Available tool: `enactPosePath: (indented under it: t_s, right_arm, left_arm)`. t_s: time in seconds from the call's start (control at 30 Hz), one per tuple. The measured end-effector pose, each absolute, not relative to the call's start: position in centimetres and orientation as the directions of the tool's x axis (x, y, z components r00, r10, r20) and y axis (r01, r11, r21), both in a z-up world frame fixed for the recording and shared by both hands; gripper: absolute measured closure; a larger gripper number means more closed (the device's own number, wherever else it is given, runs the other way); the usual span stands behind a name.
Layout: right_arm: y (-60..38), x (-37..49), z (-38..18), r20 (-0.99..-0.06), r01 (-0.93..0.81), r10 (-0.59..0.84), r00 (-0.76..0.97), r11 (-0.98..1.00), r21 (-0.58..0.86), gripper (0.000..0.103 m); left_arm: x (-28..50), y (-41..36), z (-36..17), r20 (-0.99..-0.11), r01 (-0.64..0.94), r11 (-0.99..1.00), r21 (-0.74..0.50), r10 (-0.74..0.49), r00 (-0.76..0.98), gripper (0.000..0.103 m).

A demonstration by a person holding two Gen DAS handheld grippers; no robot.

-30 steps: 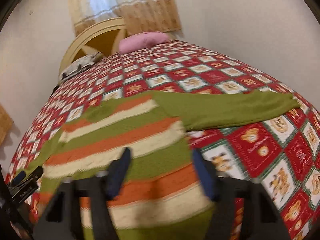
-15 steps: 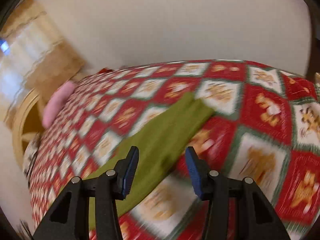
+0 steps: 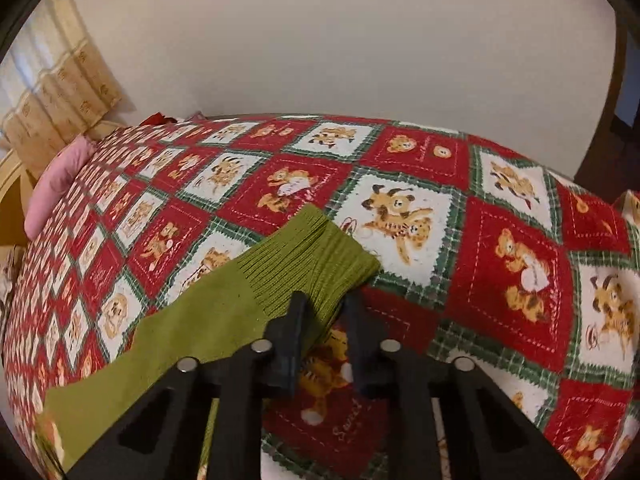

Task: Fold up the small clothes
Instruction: 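Grasp the green sleeve cuff with the right gripper and lift it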

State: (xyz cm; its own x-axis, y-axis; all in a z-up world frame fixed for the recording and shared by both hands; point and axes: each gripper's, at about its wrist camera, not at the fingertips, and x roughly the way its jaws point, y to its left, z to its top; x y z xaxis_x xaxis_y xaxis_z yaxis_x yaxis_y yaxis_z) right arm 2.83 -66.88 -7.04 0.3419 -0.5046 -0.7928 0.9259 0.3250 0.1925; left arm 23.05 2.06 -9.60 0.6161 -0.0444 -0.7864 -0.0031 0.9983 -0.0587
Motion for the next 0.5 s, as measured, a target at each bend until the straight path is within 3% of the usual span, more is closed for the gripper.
enactPosePath:
  t_s: [0.27, 0.5]
  right_arm:
    - [-61.8, 5.3, -0.8, -0.709, 0.844, -0.527, 0.468, 0.504, 0.183, 0.095]
    - [-49.0, 13.7, 3.9, -0.658, 0.602, -0.349, 0.668, 0.773, 0.201, 0.095]
  left_arm:
    - [23.1, 2.2, -9.5, -0.783, 0.001, 0.997, -0.074, -0.059, 0.619, 0.0]
    - [23.2, 2.3, -9.5, -0.781, 0.003, 0.997, -0.075, -0.061, 0.621, 0.0]
